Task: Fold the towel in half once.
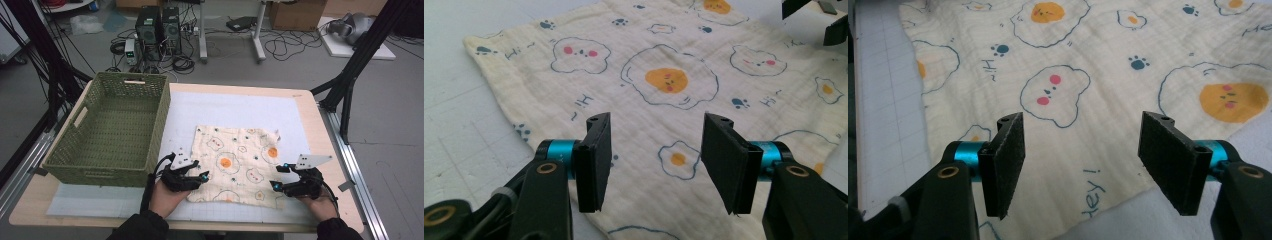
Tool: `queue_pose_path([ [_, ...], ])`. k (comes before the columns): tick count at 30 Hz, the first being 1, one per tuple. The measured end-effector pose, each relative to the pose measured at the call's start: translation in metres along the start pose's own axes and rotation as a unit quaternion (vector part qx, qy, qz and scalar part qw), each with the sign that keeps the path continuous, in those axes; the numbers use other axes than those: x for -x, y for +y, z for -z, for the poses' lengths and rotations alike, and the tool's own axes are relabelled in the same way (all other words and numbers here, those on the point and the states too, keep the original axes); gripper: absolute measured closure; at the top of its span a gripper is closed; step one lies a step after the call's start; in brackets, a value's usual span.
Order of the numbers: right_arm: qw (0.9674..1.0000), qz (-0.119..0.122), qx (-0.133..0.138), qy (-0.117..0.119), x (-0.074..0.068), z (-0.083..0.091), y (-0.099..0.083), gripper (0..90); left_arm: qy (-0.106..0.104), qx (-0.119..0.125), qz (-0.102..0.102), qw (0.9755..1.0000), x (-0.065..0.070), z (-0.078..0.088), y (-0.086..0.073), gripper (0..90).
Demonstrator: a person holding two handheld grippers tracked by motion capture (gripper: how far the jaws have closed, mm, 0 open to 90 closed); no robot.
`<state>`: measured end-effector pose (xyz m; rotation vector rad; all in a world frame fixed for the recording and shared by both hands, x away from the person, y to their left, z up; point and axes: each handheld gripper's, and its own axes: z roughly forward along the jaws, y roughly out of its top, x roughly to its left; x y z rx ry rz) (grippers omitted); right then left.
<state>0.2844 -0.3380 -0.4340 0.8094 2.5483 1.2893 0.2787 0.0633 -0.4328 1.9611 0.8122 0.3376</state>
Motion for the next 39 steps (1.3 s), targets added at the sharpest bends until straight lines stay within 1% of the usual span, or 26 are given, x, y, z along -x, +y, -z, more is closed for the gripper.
queue_pose_path([
  [2,1.0000,0.004,0.005,-0.001,0.000,0.000,0.001,34.7,0.001,0.000,-0.003,1.0000,0.000,0.000,0.000,46.4],
  [4,1.0000,-0.001,0.003,0.000,0.000,0.000,0.001,34.7,0.001,-0.001,-0.003,1.0000,0.000,0.000,0.000,46.4],
  [7,1.0000,0.001,0.003,-0.002,0.001,-0.001,0.001,34.7,0.002,0.000,-0.002,1.0000,0.000,-0.001,0.000,46.5],
  [9,1.0000,-0.005,0.004,0.001,0.002,-0.001,0.002,34.7,0.003,-0.003,-0.005,1.0000,0.000,-0.001,0.001,46.7],
  [11,1.0000,-0.004,0.002,-0.002,0.004,-0.002,0.002,35.3,0.002,-0.002,-0.004,1.0000,0.000,-0.001,0.001,46.9],
  [12,1.0000,-0.001,0.001,-0.005,0.005,-0.002,0.002,35.9,0.009,0.000,-0.002,1.0000,0.001,-0.001,0.002,47.0],
  [13,0.9999,-0.001,0.001,-0.010,0.006,-0.002,0.003,36.4,0.011,-0.001,-0.003,0.9999,0.001,-0.001,0.003,47.3],
  [15,1.0000,-0.003,0.003,-0.008,0.010,-0.001,0.004,36.9,0.014,-0.003,-0.003,0.9999,0.001,-0.001,0.004,47.7],
  [16,0.9999,-0.008,0.008,-0.008,0.011,0.000,0.005,37.4,0.018,0.006,0.004,0.9998,0.001,-0.001,0.007,47.8],
  [17,0.9999,-0.006,0.011,-0.008,0.013,0.001,0.006,37.9,0.017,0.006,0.004,0.9998,0.001,-0.002,0.009,48.3],
  [19,0.9998,-0.008,0.013,-0.009,0.015,0.004,0.009,39.8,0.022,0.004,0.006,0.9997,0.000,-0.004,0.013,48.8],
  [21,0.9998,-0.003,0.012,-0.012,0.019,0.004,0.013,42.8,0.020,0.004,0.011,0.9997,-0.002,-0.007,0.017,51.0],
  [23,0.9998,-0.006,0.010,-0.016,0.024,0.003,0.017,46.1,0.018,0.004,0.021,0.9996,-0.006,-0.013,0.022,51.5],
  [24,0.9998,-0.005,0.013,-0.016,0.028,0.002,0.020,49.3,0.020,0.005,0.024,0.9995,-0.008,-0.016,0.024,52.3],
  [27,0.9996,-0.012,0.015,-0.019,0.038,0.000,0.027,56.3,0.029,0.006,0.026,0.9992,-0.014,-0.025,0.032,54.9],
  [28,0.9996,-0.014,0.015,-0.020,0.042,-0.001,0.030,58.6,0.029,0.006,0.026,0.9992,-0.014,-0.025,0.032,55.6],
  [29,0.9995,-0.013,0.015,-0.025,0.045,-0.002,0.033,59.4,0.033,0.007,0.027,0.9991,-0.019,-0.031,0.039,56.4],
  [31,0.9993,-0.023,0.014,-0.027,0.054,-0.004,0.041,60.2,0.038,0.006,0.029,0.9989,-0.023,-0.036,0.049,58.0],
  [32,0.9993,-0.023,0.009,-0.029,0.058,-0.005,0.045,61.2,0.040,0.008,0.029,0.9987,-0.026,-0.039,0.054,58.8],
  [33,0.9991,-0.020,0.010,-0.036,0.061,-0.006,0.050,62.1,0.045,0.011,0.030,0.9985,-0.028,-0.041,0.059,59.3],
  [34,0.9991,-0.020,0.010,-0.036,0.061,-0.006,0.050,62.1,0.045,0.011,0.030,0.9985,-0.028,-0.041,0.059,60.0],
  [35,0.9989,-0.023,0.008,-0.040,0.069,-0.010,0.059,62.7,0.049,0.010,0.033,0.9982,-0.031,-0.043,0.063,60.0],
  [36,0.9987,-0.027,0.005,-0.044,0.072,-0.011,0.063,63.3,0.057,0.012,0.040,0.9975,-0.035,-0.048,0.068,60.6],
  [37,0.9985,-0.028,0.005,-0.047,0.075,-0.013,0.066,63.3,0.064,0.006,0.042,0.9970,-0.040,-0.051,0.070,61.8],
  [38,0.9985,-0.028,0.005,-0.047,0.075,-0.013,0.066,63.3,0.064,0.006,0.042,0.9970,-0.040,-0.051,0.070,62.8],
  [39,0.9978,-0.033,0.002,-0.057,0.085,-0.018,0.072,64.3,0.078,-0.003,0.049,0.9958,-0.047,-0.057,0.069,63.9],
])
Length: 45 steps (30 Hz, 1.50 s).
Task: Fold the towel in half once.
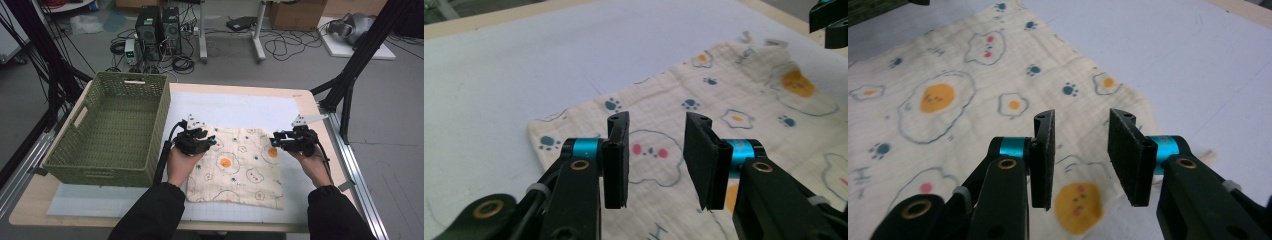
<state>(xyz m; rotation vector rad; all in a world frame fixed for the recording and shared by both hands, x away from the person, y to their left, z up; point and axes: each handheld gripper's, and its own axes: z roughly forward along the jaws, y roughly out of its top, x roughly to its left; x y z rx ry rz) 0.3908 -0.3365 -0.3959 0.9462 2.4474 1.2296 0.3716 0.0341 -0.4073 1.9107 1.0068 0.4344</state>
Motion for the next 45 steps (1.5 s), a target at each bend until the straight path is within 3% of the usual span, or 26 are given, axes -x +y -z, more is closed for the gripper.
queue_pose_path([
  [3,0.9999,-0.011,-0.004,-0.007,0.007,-0.006,0.001,65.1,0.009,-0.012,0.013,0.9998,-0.007,-0.006,-0.003,65.8],
  [6,0.9989,-0.034,-0.024,-0.023,0.021,-0.019,-0.007,65.2,0.045,-0.024,0.027,0.9984,-0.017,-0.013,-0.007,68.0],
  [9,0.9972,-0.053,-0.041,-0.032,0.029,-0.027,-0.014,63.4,0.058,-0.032,0.028,0.9974,-0.021,-0.018,-0.009,68.0],
  [10,0.9965,-0.058,-0.047,-0.038,0.030,-0.029,-0.016,62.0,0.074,-0.045,0.035,0.9956,-0.025,-0.022,-0.012,67.6],
  [11,0.9965,-0.058,-0.047,-0.038,0.030,-0.029,-0.016,62.0,0.074,-0.045,0.035,0.9956,-0.025,-0.022,-0.012,66.8],
  [14,0.9950,-0.065,-0.062,-0.044,0.034,-0.036,-0.020,61.5,0.101,-0.071,0.042,0.9915,-0.028,-0.031,-0.017,62.2],
  [16,0.9950,-0.066,-0.064,-0.040,0.035,-0.039,-0.021,67.1,0.105,-0.075,0.043,0.9907,-0.029,-0.034,-0.019,62.4],
  [18,0.9956,-0.063,-0.065,-0.026,0.035,-0.040,-0.021,78.9,0.097,-0.072,0.045,0.9917,-0.029,-0.034,-0.019,71.0],
  [19,0.9958,-0.059,-0.067,-0.023,0.034,-0.040,-0.021,83.1,0.093,-0.073,0.047,0.9919,-0.028,-0.034,-0.018,80.2],
  [21,0.9957,-0.059,-0.068,-0.020,0.035,-0.040,-0.020,84.7,0.087,-0.069,0.049,0.9926,-0.026,-0.035,-0.018,86.0],
  [25,0.9953,-0.055,-0.072,-0.034,0.040,-0.033,-0.021,85.8,0.069,-0.062,0.061,0.9938,-0.027,-0.035,-0.018,87.4],
  [29,0.9950,-0.061,-0.064,-0.046,0.048,-0.019,-0.016,86.0,0.042,-0.027,0.083,0.9953,-0.022,-0.033,-0.011,87.5],
  [31,0.9952,-0.061,-0.058,-0.048,0.051,-0.012,-0.009,86.0,0.042,-0.020,0.081,0.9957,-0.021,-0.032,-0.004,87.5],
  [33,0.9956,-0.059,-0.050,-0.053,0.053,-0.004,-0.001,85.9,0.054,0.012,0.085,0.9948,-0.022,-0.025,0.001,87.5],
  [35,0.9961,-0.072,-0.029,-0.042,0.055,0.003,0.004,85.9,0.055,0.019,0.101,0.9932,-0.029,-0.020,0.002,87.6],
  [37,0.9964,-0.078,-0.018,-0.026,0.055,0.006,0.003,85.8,0.054,0.017,0.102,0.9932,-0.031,-0.019,0.001,87.5],
  [38,0.9964,-0.081,-0.019,-0.015,0.054,0.006,0.002,85.8,0.043,0.017,0.104,0.9935,-0.034,-0.016,-0.001,87.5],
  [41,0.9965,-0.081,-0.020,0.005,0.047,0.008,-0.002,85.6,0.031,0.026,0.093,0.9949,-0.031,-0.009,-0.002,87.5],
  [45,0.9958,-0.084,0.002,0.037,0.039,0.017,-0.010,85.6,0.022,0.029,0.082,0.9960,-0.029,0.002,-0.008,87.4],
])
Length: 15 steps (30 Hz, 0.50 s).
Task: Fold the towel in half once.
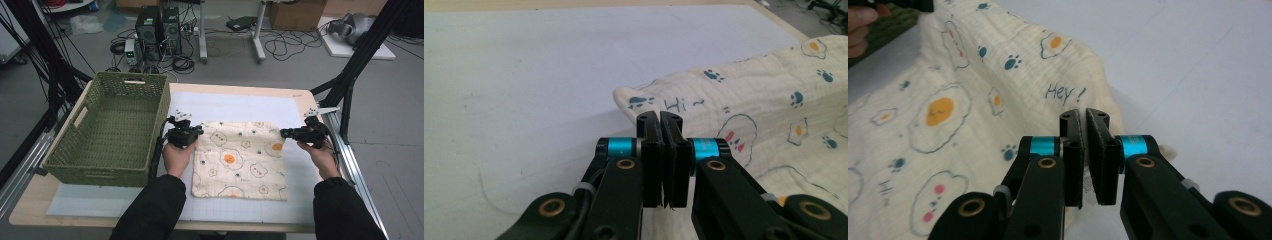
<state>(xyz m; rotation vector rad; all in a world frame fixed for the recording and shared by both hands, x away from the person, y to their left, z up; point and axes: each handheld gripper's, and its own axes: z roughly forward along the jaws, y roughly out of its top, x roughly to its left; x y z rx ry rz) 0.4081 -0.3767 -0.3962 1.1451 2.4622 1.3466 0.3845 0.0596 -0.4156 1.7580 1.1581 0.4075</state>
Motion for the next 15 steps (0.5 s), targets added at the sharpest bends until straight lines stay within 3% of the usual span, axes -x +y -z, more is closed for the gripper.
queue_pose_path([
  [2,0.9999,0.003,0.004,0.011,-0.004,0.005,-0.005,85.6,-0.014,-0.005,-0.010,0.9998,0.004,0.005,-0.001,87.4],
  [5,0.9995,0.003,0.013,0.029,-0.012,0.011,-0.013,85.6,-0.032,0.008,-0.023,0.9992,0.014,0.015,-0.005,87.4],
  [10,0.9980,0.013,0.025,0.057,-0.030,0.022,-0.027,85.6,-0.038,0.004,-0.045,0.9983,0.021,0.030,-0.013,87.3],
  [15,0.9972,0.029,0.012,0.068,-0.048,0.027,-0.045,85.4,-0.042,-0.012,-0.060,0.9972,0.025,0.046,-0.031,87.1],
])
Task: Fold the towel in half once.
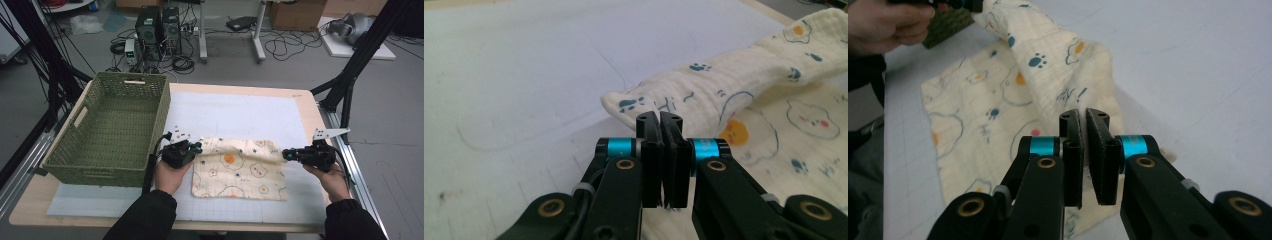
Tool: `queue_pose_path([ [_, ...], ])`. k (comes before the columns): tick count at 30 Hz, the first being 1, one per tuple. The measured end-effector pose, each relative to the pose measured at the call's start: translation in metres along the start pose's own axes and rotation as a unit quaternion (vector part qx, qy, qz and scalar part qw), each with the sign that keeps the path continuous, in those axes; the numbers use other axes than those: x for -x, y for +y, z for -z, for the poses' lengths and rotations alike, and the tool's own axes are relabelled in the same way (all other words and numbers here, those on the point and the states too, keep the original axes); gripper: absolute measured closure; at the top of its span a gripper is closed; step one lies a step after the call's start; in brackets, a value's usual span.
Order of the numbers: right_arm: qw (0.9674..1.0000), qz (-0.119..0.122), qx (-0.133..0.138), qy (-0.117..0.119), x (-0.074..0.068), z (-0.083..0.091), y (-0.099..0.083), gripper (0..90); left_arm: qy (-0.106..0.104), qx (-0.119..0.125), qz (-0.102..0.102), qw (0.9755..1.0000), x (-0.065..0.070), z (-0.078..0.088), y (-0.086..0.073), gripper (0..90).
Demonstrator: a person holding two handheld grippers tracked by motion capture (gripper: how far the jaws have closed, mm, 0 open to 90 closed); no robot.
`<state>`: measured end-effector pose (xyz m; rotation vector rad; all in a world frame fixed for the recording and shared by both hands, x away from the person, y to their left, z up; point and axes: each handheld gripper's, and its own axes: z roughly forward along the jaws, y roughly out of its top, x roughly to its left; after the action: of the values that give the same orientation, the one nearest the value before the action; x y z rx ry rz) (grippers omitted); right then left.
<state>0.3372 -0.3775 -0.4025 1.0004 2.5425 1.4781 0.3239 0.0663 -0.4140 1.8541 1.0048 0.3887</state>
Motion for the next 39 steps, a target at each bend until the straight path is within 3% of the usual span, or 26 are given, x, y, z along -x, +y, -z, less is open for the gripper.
queue_pose_path([
  [6,0.9994,0.013,-0.031,0.008,-0.013,-0.009,-0.020,84.9,-0.013,-0.030,-0.006,0.9994,0.004,0.009,-0.029,86.2],
  [10,0.9993,0.002,-0.035,0.015,-0.013,-0.016,-0.033,83.4,-0.023,-0.051,-0.003,0.9984,0.003,0.008,-0.035,82.2],
  [14,0.9990,0.003,-0.044,0.010,-0.014,-0.017,-0.037,74.3,-0.029,-0.054,0.002,0.9981,0.003,0.008,-0.034,67.2],
  [17,0.9997,0.005,-0.023,0.004,-0.015,-0.011,-0.032,66.7,-0.041,-0.041,0.012,0.9982,0.002,0.011,-0.025,58.7],
  [23,0.9999,0.004,-0.012,0.003,-0.013,-0.012,-0.017,57.8,-0.029,-0.036,0.019,0.9988,0.002,0.003,-0.011,54.0],
  [28,0.9995,0.006,-0.029,0.012,-0.011,-0.026,-0.014,57.2,-0.016,-0.042,0.043,0.9981,-0.005,-0.012,-0.009,56.9],
  [29,0.9991,0.005,-0.032,0.025,-0.010,-0.031,-0.014,59.6,-0.026,-0.056,0.042,0.9972,-0.005,-0.017,-0.011,64.9],
  [33,0.9980,0.010,-0.045,0.042,-0.013,-0.033,-0.015,67.4,-0.047,-0.069,0.029,0.9961,0.000,-0.019,-0.012,84.9],
  [34,0.9980,0.010,-0.045,0.042,-0.013,-0.033,-0.015,67.4,-0.047,-0.073,0.020,0.9960,0.001,-0.018,-0.012,84.9],
  [36,0.9970,0.015,-0.054,0.052,-0.015,-0.033,-0.018,77.6,-0.055,-0.077,0.024,0.9952,0.001,-0.016,-0.012,87.4],
  [37,0.9970,0.015,-0.054,0.052,-0.015,-0.033,-0.018,77.6,-0.057,-0.077,0.020,0.9952,0.002,-0.015,-0.012,87.4],
  [39,0.9961,0.024,-0.062,0.059,-0.020,-0.032,-0.021,85.0,-0.065,-0.068,0.016,0.9955,0.006,-0.006,-0.012,87.6],
])
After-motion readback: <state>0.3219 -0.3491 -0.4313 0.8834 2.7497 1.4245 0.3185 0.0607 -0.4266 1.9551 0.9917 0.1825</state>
